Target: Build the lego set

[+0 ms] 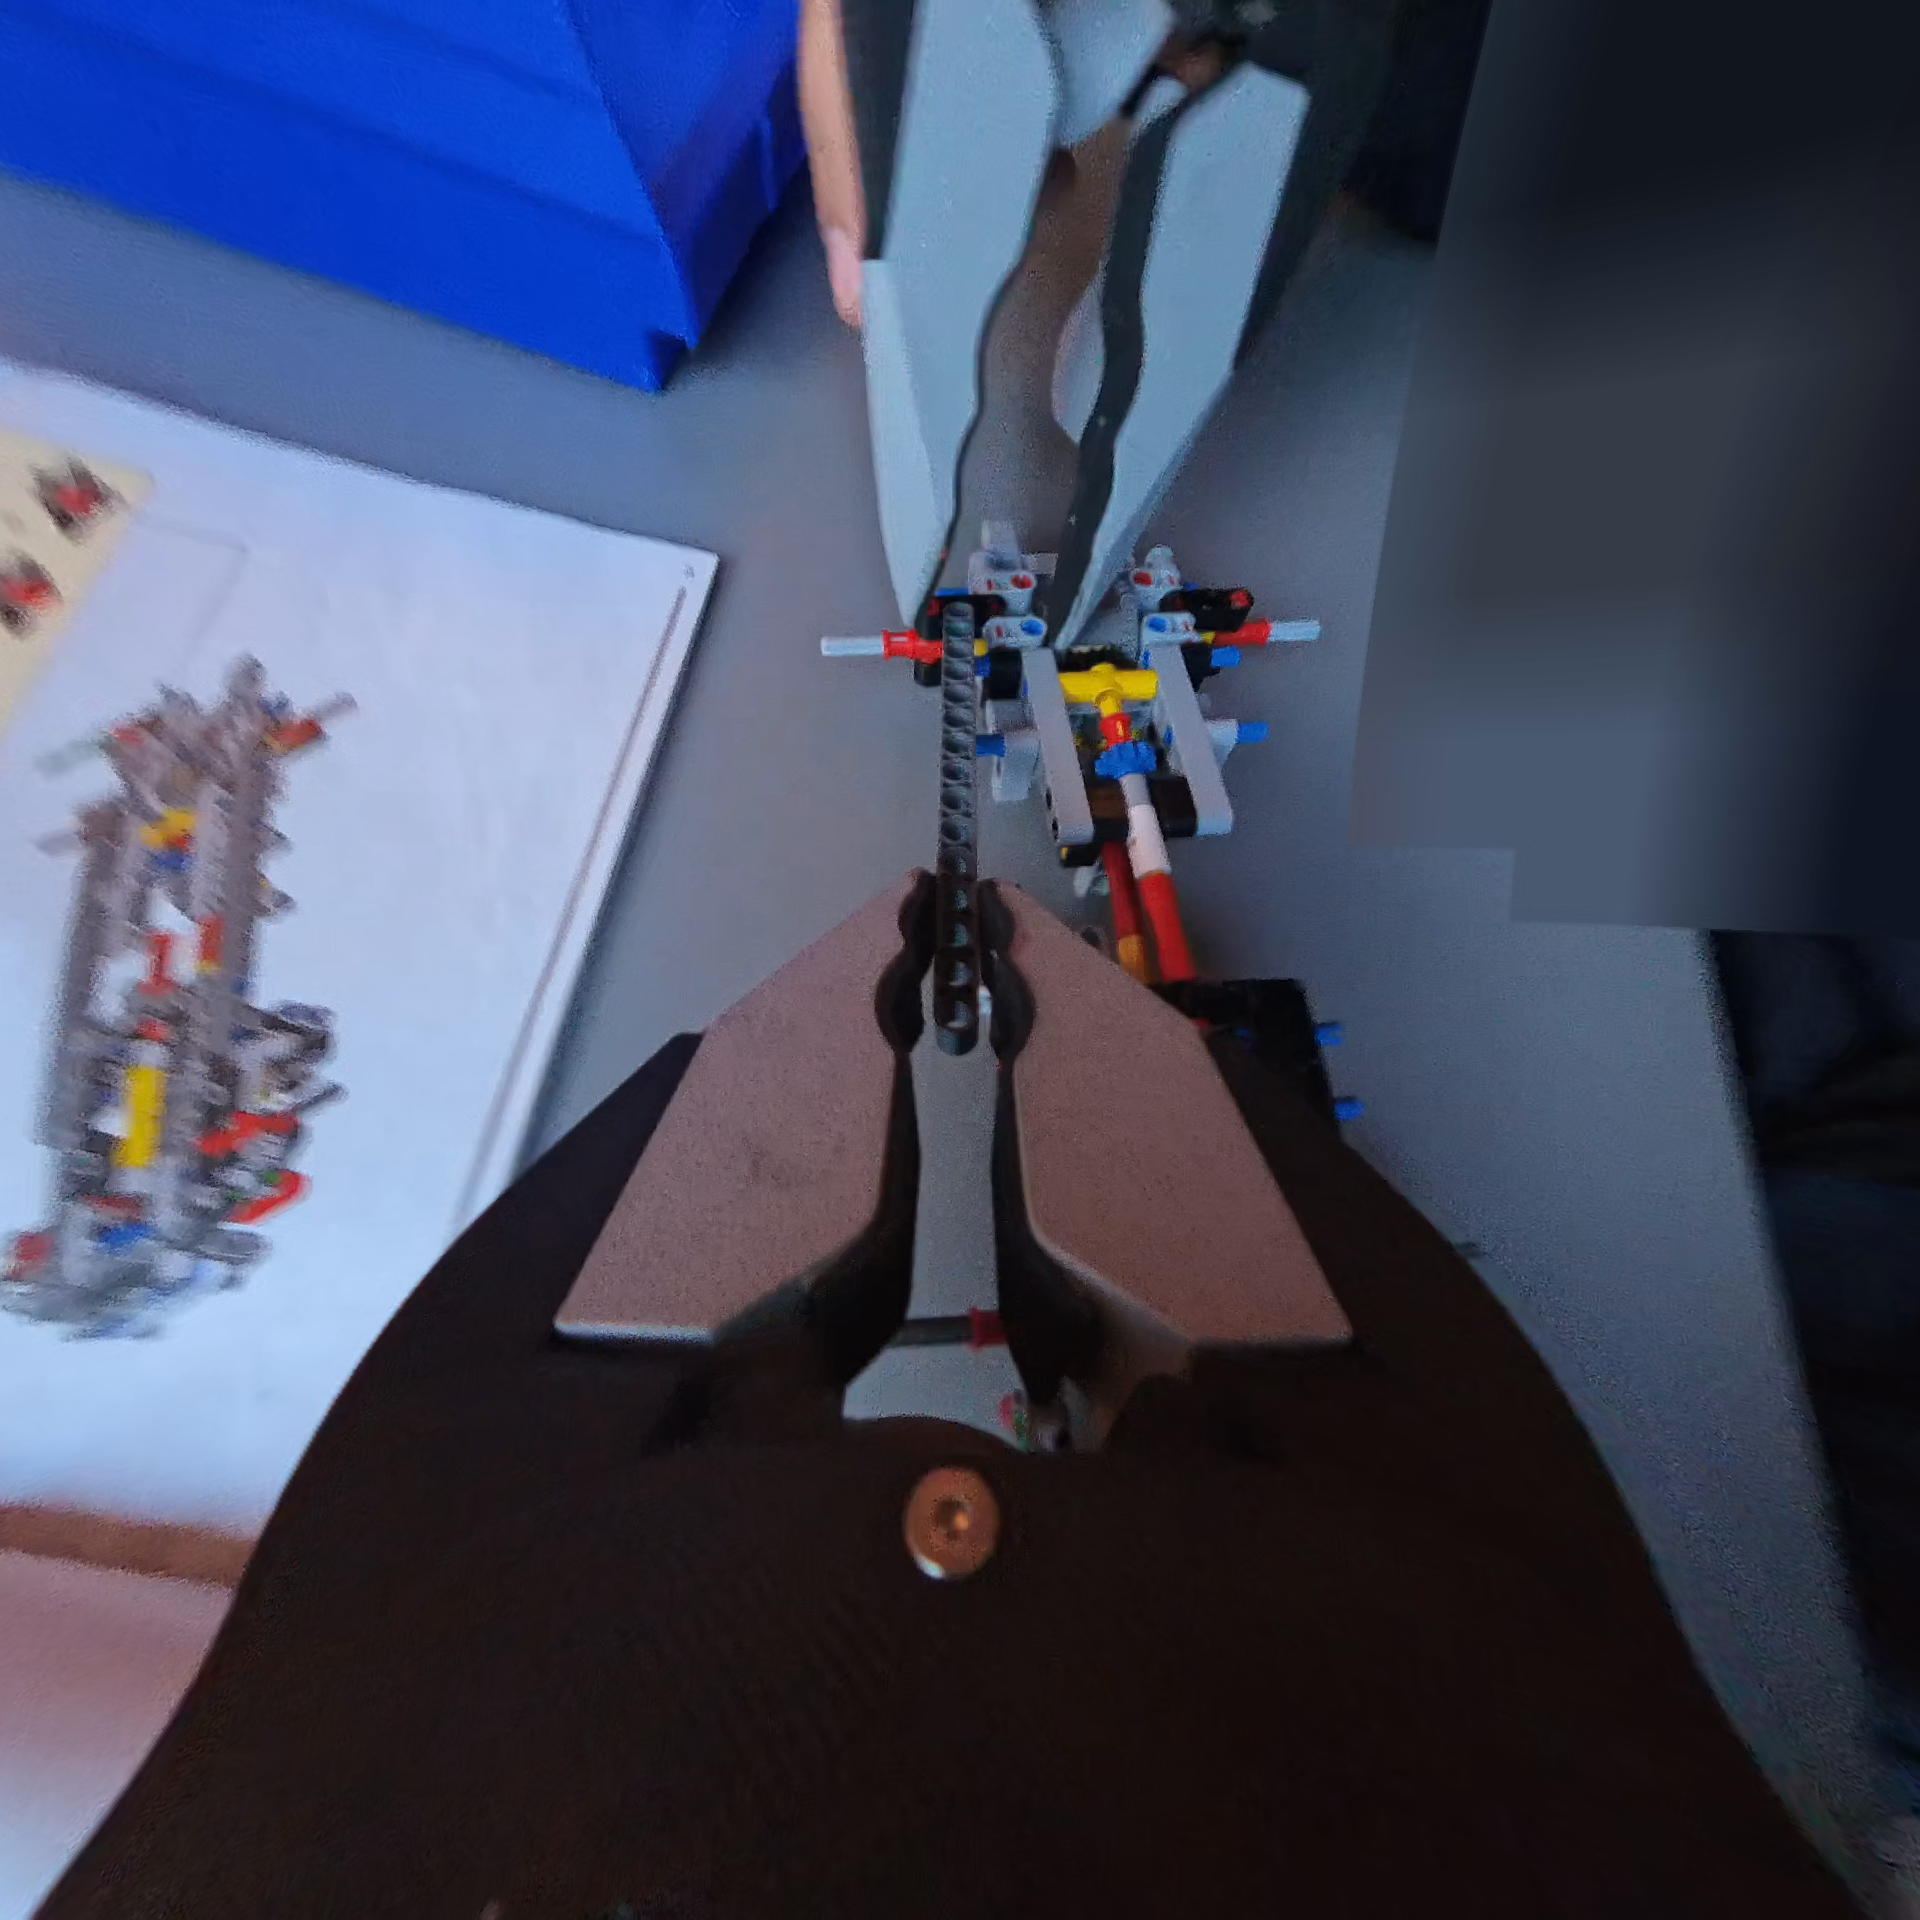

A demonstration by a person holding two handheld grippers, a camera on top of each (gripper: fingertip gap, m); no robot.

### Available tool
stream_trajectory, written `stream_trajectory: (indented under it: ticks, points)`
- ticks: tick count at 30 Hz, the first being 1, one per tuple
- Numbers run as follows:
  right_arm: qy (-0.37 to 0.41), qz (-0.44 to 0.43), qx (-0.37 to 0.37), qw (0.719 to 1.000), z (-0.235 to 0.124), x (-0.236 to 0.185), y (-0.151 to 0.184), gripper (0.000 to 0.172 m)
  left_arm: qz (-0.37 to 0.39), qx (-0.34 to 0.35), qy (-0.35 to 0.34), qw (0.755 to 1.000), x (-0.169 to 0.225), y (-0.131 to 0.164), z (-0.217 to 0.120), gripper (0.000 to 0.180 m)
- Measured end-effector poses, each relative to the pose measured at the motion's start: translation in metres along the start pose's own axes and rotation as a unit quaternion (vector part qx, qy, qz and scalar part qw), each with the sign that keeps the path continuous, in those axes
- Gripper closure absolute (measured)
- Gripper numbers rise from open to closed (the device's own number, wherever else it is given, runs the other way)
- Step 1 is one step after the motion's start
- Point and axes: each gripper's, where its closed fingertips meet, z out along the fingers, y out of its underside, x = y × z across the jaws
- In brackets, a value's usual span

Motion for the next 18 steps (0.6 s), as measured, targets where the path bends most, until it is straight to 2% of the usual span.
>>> stream_trajectory:
  ticks: [3,6,8,11,18]
  points:
    - [-0.012,0.030,0.026,0.999,-0.0042,0.0050,-0.0008,0.143,0.133,-0.016,-0.064,0.989,-0.0023,-0.0026,-0.0006,0.175]
    - [-0.027,0.051,0.036,0.998,-0.0024,0.0076,0.0011,0.148,0.285,-0.031,-0.124,0.950,-0.0031,-0.0050,0.0004,0.175]
    - [-0.036,0.055,0.036,0.997,-0.0007,0.0070,0.0025,0.152,0.357,-0.037,-0.150,0.922,-0.0025,-0.0049,0.0017,0.175]
    - [-0.045,0.062,0.032,0.997,0.0016,0.0062,0.0048,0.166,0.419,-0.044,-0.187,0.887,-0.0080,-0.0034,0.0019,0.175]
    - [-0.033,0.063,0.047,0.996,-0.0023,0.0116,-0.0001,0.166,0.487,-0.014,-0.210,0.848,-0.0063,-0.0089,-0.0018,0.175]
